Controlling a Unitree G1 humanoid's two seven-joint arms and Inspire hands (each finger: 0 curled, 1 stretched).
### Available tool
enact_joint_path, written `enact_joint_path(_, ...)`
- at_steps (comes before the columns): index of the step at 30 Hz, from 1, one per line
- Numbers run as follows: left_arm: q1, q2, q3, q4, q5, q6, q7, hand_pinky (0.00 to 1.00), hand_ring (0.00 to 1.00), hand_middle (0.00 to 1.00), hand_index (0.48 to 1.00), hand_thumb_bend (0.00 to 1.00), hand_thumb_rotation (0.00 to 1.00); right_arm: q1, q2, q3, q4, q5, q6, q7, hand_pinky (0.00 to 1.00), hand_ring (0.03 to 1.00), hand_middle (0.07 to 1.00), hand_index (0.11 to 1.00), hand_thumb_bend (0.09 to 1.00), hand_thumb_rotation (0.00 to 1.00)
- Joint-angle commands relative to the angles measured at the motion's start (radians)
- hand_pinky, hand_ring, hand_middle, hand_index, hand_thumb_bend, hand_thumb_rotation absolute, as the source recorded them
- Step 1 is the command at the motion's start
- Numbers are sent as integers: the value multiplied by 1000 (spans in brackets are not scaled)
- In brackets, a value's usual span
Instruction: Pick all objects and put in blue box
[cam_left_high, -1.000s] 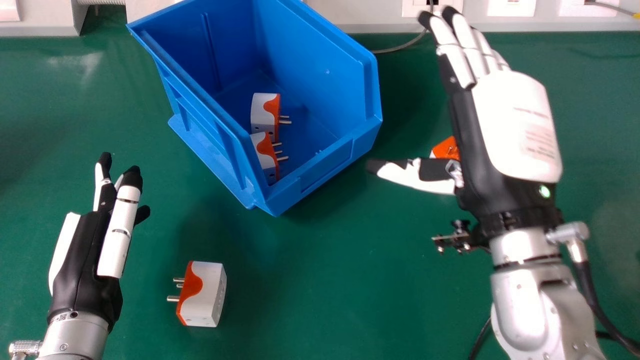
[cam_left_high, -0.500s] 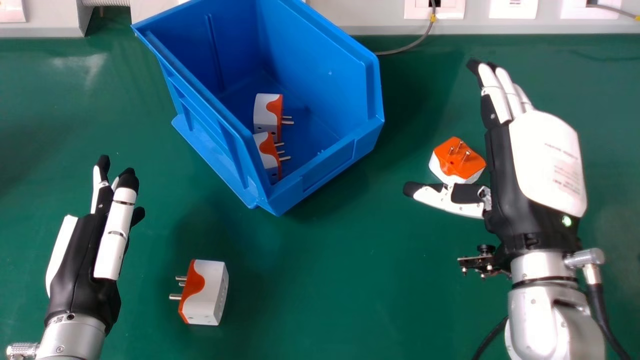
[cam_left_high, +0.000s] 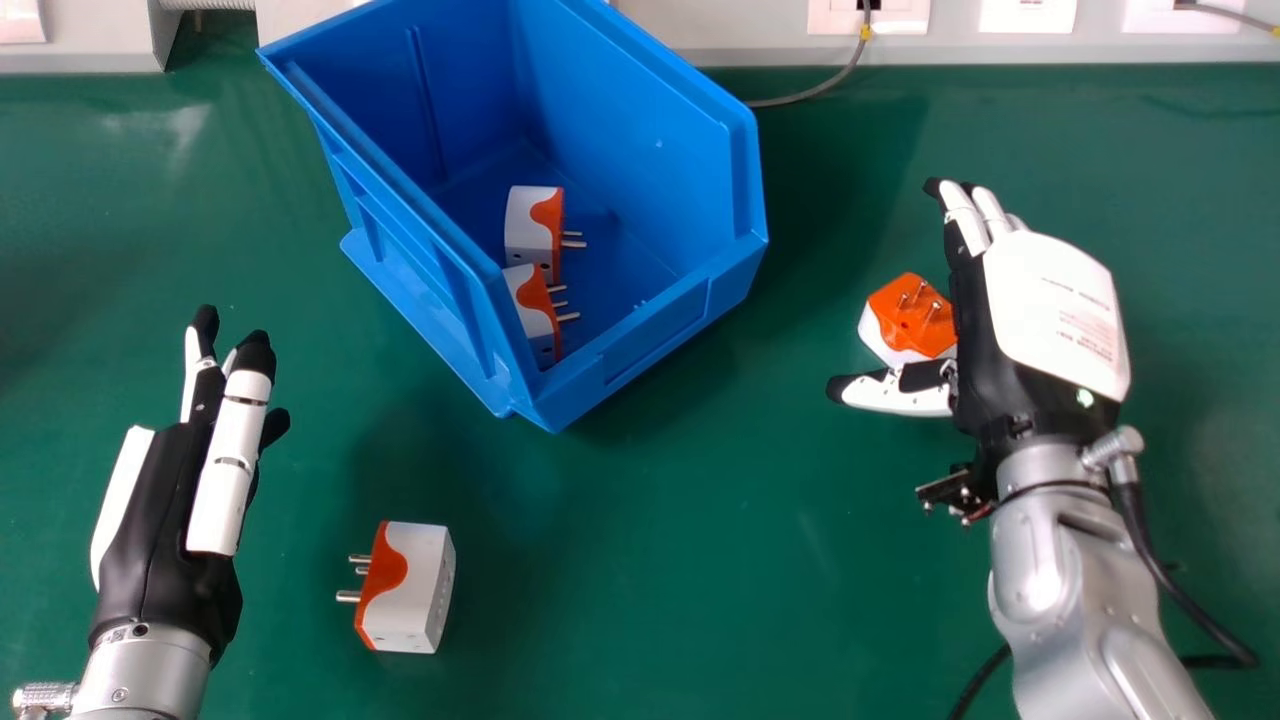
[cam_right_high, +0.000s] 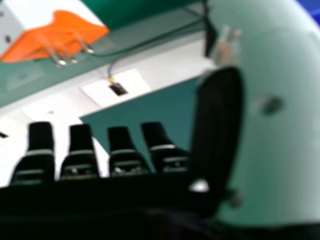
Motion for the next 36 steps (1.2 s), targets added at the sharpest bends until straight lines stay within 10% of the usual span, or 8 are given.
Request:
enact_joint_path(1, 3, 7, 5, -27, -3, -7, 1, 939, 983, 986, 1000, 402, 1000, -72, -16, 0, 43, 5, 19, 8, 828, 897, 929, 900, 667, 235)
enact_joint_path(21, 22, 13, 9, -34, -15, -24, -12, 943, 985, 988, 1000, 417, 1000, -447, -66, 66, 612, 121, 26, 101, 817, 875, 895, 861, 636, 242)
enact_joint_path(36, 38, 18, 9, -49, 1, -28, -6, 944, 985, 988, 1000, 429, 1000, -551, -81, 154, 785, 143, 3, 207, 821, 881, 899, 870, 582, 198)
